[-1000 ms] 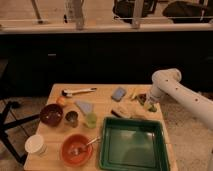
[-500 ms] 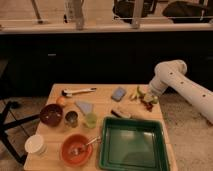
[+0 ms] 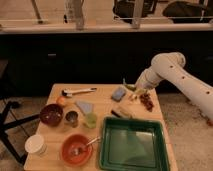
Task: Place pepper in purple bowl
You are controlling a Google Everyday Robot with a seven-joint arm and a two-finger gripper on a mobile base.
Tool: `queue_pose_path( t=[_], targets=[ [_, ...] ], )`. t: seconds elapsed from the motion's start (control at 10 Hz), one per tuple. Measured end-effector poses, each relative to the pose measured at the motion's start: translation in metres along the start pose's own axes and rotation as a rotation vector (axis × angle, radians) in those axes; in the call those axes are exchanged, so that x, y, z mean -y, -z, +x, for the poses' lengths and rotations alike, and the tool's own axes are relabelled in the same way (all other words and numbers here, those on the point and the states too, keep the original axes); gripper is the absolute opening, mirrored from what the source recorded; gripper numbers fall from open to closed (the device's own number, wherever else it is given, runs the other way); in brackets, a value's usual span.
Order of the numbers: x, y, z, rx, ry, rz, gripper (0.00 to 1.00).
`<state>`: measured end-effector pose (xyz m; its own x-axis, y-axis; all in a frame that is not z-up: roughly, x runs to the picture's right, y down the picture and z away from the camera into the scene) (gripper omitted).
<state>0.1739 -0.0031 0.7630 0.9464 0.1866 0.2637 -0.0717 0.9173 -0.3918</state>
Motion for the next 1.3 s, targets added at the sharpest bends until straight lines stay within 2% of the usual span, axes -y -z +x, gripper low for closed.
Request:
queue_pose_path(
  t=[0.1,0.3,0.5,0.8,0.9,1.2,1.3],
  targets=[
    [0.001,0.005,-0.011,0.034,0.090,0.010,0.00],
    [0.004,0.011,-0.026,0.075,0.203,0.028,0.00],
    [0.004,0.013,-0.030,0.089,0.238,0.034,0.00],
    [0.004,0.012,-0.030,0.090,0.253,0.025,0.00],
    [0.003,0.007,-0.037,0.095,0.304,0.009,0.00],
    [0.001,-0.012,-0.078,0.120,0.485,-0.025,0.00],
    [-0.002,-0.023,-0.106,0.137,0.569,-0.038,0.00]
  ],
)
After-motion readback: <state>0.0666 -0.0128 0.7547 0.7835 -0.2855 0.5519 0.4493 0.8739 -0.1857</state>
